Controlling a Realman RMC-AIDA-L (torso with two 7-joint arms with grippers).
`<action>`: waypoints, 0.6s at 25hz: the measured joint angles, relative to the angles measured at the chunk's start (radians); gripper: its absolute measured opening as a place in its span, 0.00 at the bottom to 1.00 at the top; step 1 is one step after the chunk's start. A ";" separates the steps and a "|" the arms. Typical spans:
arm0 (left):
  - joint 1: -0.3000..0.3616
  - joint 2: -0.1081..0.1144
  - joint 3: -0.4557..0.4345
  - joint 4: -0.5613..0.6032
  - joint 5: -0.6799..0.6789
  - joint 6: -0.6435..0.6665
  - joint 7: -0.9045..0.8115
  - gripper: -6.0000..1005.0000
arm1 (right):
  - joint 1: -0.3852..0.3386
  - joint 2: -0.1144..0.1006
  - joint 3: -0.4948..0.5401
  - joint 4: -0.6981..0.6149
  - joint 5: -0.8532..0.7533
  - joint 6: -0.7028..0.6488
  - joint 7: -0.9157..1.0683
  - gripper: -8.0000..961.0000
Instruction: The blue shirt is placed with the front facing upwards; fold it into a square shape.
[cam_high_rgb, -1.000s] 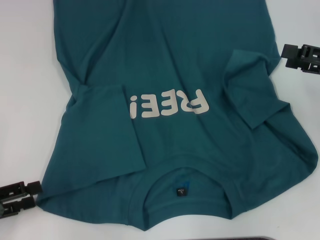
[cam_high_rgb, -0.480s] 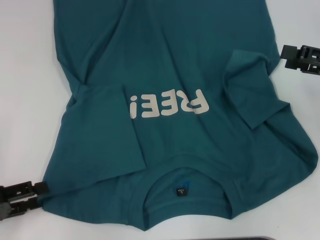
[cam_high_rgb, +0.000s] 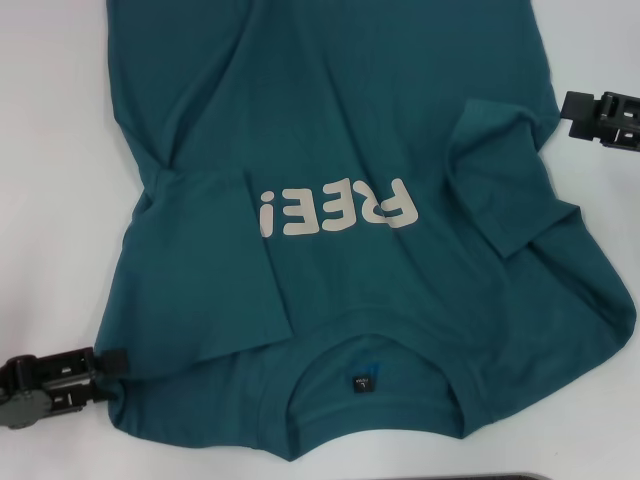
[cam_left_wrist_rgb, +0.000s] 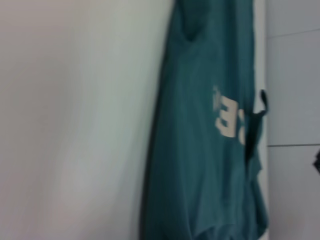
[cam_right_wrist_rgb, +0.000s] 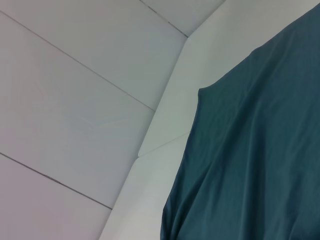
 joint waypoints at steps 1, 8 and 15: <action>-0.001 0.000 -0.003 0.000 -0.004 0.008 0.001 0.74 | 0.000 0.000 0.000 0.001 0.000 0.000 0.000 0.95; -0.005 0.002 -0.006 -0.006 -0.006 0.008 -0.009 0.74 | -0.001 0.000 -0.001 0.009 0.000 0.005 0.000 0.95; 0.026 0.008 0.002 -0.073 -0.001 -0.018 -0.030 0.74 | -0.002 0.000 -0.001 0.009 0.000 0.005 0.000 0.95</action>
